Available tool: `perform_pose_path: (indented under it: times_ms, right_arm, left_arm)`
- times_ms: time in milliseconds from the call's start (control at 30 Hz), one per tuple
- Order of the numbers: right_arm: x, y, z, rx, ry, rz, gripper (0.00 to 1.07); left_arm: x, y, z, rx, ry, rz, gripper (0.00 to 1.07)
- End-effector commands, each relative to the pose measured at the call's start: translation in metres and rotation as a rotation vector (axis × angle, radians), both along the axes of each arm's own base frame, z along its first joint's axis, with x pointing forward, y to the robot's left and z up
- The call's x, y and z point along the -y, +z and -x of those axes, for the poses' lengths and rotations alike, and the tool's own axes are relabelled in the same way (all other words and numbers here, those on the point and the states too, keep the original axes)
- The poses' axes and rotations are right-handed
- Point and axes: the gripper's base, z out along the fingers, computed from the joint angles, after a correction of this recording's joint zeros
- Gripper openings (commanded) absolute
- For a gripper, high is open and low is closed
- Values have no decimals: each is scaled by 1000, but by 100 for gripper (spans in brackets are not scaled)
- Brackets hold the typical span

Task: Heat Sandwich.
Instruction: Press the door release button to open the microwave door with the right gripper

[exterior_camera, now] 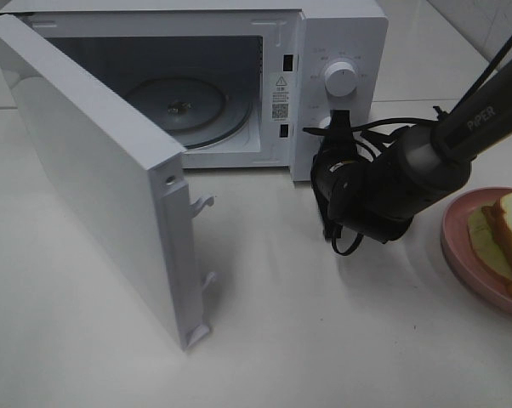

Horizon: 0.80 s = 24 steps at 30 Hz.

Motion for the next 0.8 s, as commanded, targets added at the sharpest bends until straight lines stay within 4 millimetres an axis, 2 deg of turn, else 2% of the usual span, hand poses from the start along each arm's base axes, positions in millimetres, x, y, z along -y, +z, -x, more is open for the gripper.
perform_pose_path:
  times_ms: [33,400,567,800]
  right_arm:
    - [17,40,-33,301,-78,42,0]
    - [14,40,-28,227,-49,7,0]
    - [18,37,-15,160,-30,6,0]
    - [12,24,14,60,1,-1,0]
  left_arm:
    - [1,0,0,7,3,10,97]
    - [1,0,0,7,3,10,97]
    - [1,0,0,7,3,10,97]
    - [1,0,0,7,3,10,97]
